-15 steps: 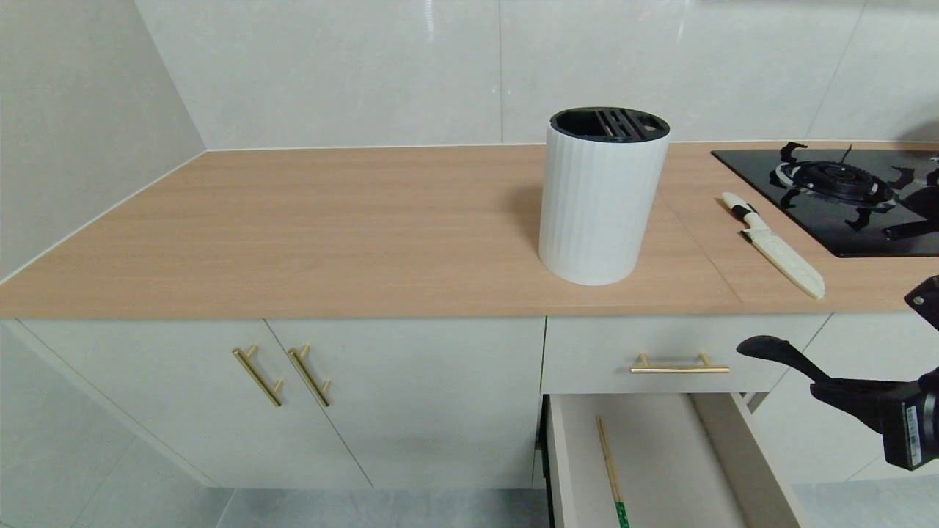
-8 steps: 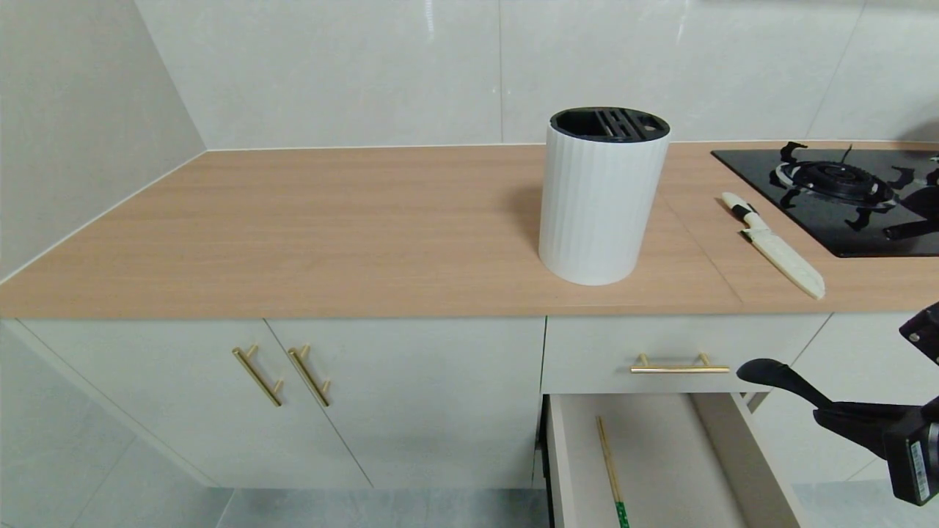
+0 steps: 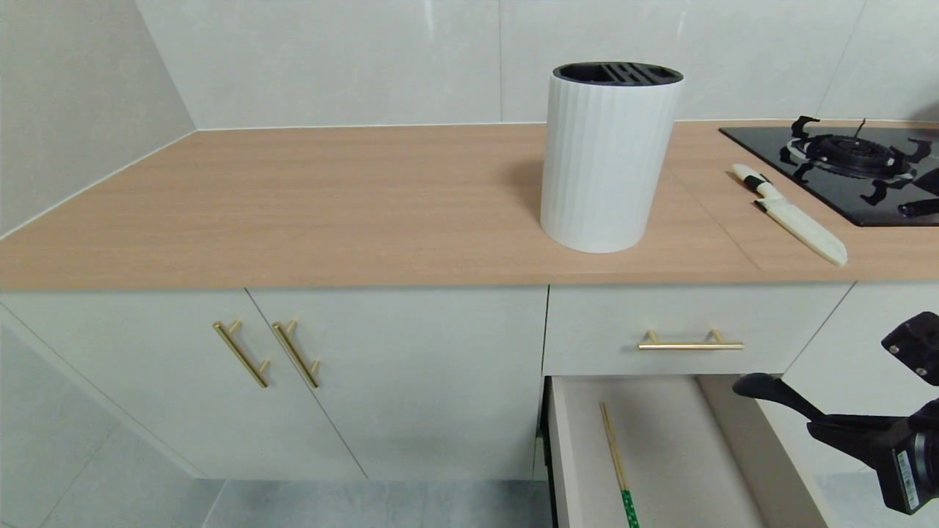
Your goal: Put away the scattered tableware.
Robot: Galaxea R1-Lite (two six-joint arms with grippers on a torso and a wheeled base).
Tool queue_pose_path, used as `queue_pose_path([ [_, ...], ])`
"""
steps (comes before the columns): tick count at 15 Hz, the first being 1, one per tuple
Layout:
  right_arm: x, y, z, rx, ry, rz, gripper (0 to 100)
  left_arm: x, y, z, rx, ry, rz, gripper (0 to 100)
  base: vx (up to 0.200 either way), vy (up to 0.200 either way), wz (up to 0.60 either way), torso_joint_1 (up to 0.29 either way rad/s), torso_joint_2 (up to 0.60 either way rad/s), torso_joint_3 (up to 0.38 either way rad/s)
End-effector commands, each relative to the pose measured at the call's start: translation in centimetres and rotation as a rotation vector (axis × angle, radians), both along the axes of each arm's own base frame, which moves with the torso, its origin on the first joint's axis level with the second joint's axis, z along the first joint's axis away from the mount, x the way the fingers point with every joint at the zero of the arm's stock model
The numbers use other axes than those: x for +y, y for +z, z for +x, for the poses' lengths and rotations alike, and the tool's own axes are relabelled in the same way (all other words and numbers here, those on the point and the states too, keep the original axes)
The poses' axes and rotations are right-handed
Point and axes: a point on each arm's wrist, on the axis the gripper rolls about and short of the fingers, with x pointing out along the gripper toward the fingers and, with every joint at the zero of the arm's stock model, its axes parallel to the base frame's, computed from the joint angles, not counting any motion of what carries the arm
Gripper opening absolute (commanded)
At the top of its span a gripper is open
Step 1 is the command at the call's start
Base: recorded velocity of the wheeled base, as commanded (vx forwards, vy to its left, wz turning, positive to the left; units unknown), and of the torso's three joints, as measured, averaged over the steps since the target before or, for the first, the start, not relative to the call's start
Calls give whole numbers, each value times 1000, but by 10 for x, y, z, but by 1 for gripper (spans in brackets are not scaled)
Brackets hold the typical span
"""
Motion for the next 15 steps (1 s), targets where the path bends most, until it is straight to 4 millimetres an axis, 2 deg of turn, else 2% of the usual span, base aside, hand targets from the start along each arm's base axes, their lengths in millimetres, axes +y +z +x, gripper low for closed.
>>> queue_pose_path([
  [1,1,-6,5,33,1,-7,0,0,0,0,1,1,0,100,0,0,0,-207,481,256],
  [11,2,-12,8,57,2,-15,0,0,0,0,2,1,0,100,0,0,0,-193,464,270],
  [15,2,-15,9,68,13,-32,0,0,0,0,1,1,-2,100,0,0,0,-49,146,68],
])
